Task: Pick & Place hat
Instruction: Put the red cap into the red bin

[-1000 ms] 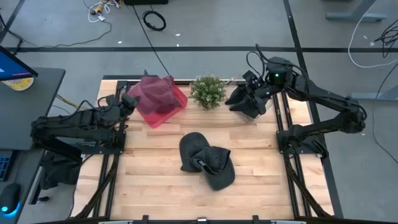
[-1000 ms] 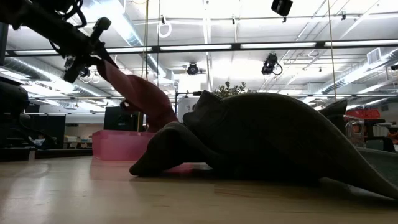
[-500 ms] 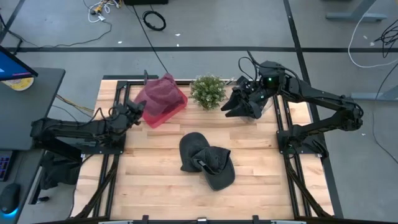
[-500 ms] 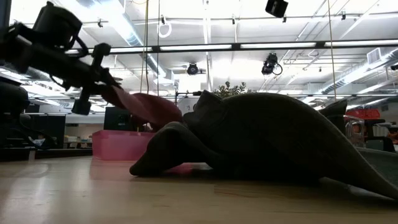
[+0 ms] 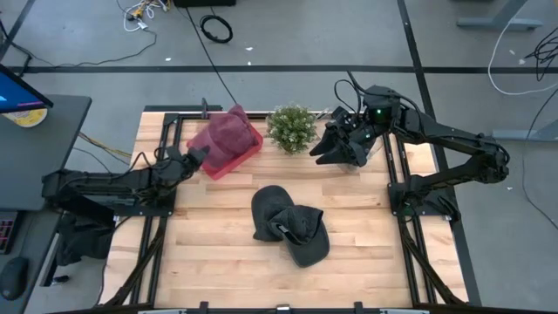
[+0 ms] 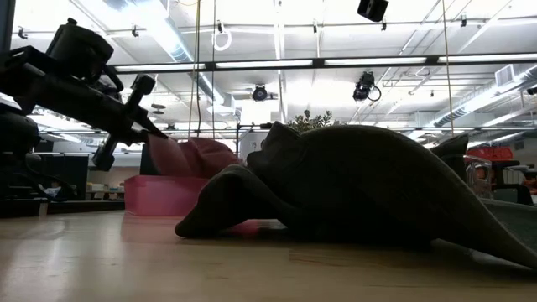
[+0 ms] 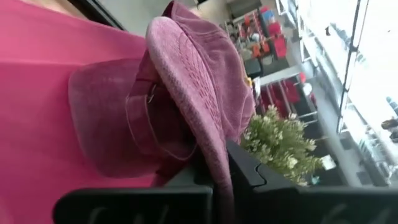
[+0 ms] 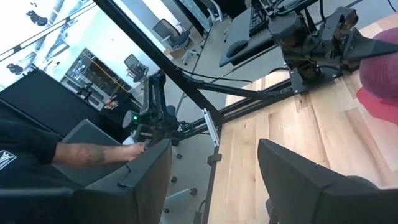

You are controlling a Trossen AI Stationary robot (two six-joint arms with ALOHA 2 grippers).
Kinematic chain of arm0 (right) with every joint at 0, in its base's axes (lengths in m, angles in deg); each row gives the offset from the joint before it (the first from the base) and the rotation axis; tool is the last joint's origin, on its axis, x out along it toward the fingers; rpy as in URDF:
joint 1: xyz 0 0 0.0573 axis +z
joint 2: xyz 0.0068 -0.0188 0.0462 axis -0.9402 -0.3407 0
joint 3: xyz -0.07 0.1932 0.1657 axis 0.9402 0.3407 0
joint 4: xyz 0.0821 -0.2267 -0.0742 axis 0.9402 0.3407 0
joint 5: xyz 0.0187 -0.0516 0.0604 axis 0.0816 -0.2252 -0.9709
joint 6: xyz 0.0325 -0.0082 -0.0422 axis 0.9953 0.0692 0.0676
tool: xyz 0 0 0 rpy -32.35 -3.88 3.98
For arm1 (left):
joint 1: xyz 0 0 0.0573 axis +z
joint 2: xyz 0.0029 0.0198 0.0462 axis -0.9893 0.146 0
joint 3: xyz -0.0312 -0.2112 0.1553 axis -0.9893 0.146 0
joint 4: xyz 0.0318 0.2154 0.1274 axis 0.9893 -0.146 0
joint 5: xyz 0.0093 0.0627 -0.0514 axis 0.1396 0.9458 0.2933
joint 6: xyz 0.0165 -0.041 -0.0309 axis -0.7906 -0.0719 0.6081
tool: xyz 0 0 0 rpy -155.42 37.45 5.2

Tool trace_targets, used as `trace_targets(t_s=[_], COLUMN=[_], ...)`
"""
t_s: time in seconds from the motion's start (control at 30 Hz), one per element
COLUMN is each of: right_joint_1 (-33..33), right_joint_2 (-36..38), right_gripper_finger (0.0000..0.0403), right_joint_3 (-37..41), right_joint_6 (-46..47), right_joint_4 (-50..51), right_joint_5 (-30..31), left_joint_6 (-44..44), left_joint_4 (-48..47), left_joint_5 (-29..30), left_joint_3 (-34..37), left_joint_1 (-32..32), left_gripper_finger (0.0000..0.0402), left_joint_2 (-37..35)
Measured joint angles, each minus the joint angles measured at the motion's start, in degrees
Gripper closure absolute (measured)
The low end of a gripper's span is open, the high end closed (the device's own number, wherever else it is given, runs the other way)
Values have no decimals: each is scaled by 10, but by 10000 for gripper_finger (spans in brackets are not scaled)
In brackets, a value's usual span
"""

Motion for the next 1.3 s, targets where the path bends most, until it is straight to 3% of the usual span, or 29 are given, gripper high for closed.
trace_targets(t_s=[0.33,0.5,0.63,0.9,1.03,1.13,1.3], right_joint_1=[0,0,0,0,0,0,0], right_joint_2=[0,0,0,0,0,0,0], right_gripper_finger=[160,160,160,160,160,160,160], right_joint_3=[0,0,0,0,0,0,0], right_joint_6=[4,4,4,4,4,5,5], right_joint_4=[-3,-3,-3,-4,-4,-4,-4], right_joint_5=[0,9,10,10,10,10,10], left_joint_6=[48,47,39,32,10,-14,-10], left_joint_4=[-68,-88,-90,-89,-105,-158,-371], left_joint_5=[-23,-27,-42,-97,-117,-116,-133], left_joint_3=[0,0,0,-4,-30,-72,-174], left_joint_1=[33,48,54,54,54,54,54], left_gripper_finger=[379,354,310,173,139,135,134], left_joint_2=[0,0,0,0,0,0,1])
